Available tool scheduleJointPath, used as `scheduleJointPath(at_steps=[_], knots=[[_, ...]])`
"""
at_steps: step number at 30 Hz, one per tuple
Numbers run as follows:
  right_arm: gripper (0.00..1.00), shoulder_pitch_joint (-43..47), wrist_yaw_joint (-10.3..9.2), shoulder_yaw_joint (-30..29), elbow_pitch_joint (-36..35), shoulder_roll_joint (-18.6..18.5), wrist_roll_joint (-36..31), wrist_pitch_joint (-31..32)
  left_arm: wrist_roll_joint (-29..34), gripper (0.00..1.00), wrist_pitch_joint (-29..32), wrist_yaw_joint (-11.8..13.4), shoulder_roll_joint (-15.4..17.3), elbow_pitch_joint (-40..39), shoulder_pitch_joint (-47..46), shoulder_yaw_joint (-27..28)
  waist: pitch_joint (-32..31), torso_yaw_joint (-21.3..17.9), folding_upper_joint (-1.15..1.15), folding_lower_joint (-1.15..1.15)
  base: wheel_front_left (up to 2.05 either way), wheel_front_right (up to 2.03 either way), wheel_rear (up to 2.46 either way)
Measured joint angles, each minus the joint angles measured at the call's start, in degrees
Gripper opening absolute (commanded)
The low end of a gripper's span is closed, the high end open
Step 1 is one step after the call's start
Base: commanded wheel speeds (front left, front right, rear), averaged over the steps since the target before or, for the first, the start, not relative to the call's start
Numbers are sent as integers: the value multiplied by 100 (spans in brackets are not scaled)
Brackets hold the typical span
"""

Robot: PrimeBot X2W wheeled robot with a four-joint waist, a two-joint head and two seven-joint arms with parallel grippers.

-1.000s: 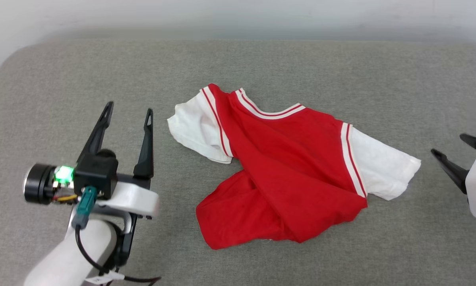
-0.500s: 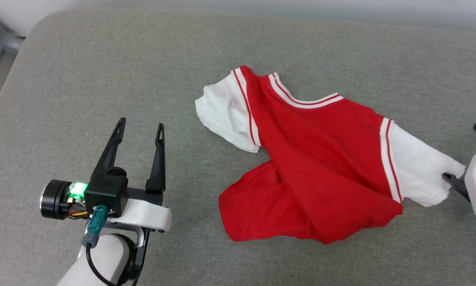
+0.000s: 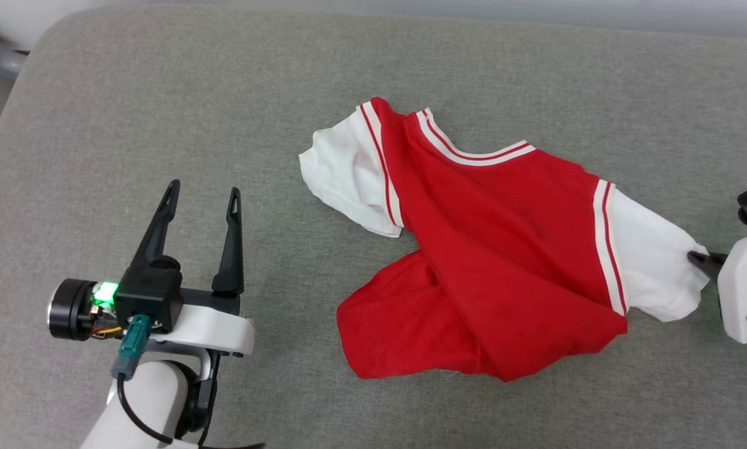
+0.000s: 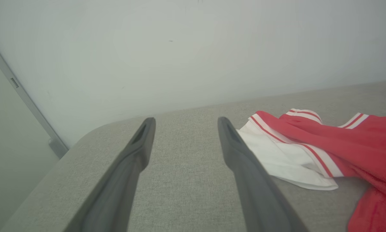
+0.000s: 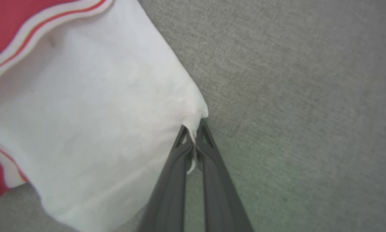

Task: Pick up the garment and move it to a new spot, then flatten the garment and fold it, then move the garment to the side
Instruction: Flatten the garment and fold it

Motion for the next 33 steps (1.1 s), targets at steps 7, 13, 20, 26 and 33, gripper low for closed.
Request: scheduleJointPath(at_steps=[7, 13, 20, 26, 33], knots=[[0, -46, -1, -242, 297, -268, 170, -722, 4, 100, 0, -381, -53, 127, -33, 343, -219, -251, 0, 0, 0, 0, 0], [0, 129, -1, -499, 560, -433, 293, -1115, 49, 100, 0, -746, 23, 297, -268, 470, -331, -416, 0, 0, 0, 0, 0], [0, 377, 0, -686, 612, -430, 296, -1425, 12, 100, 209, -1325, 335, 749, -1170, 419, -366, -540, 0, 0, 0, 0, 0], [0, 435, -1, -806, 337, -386, 118, -1553, -269, 100, 1280, -1894, 557, 1056, -2220, 191, -312, -690, 0, 0, 0, 0, 0], [0, 492, -1, -1124, -238, -222, -219, -1658, -1228, 100, 3305, -2114, 787, 1496, -3134, -450, -193, -914, 0, 0, 0, 0, 0]])
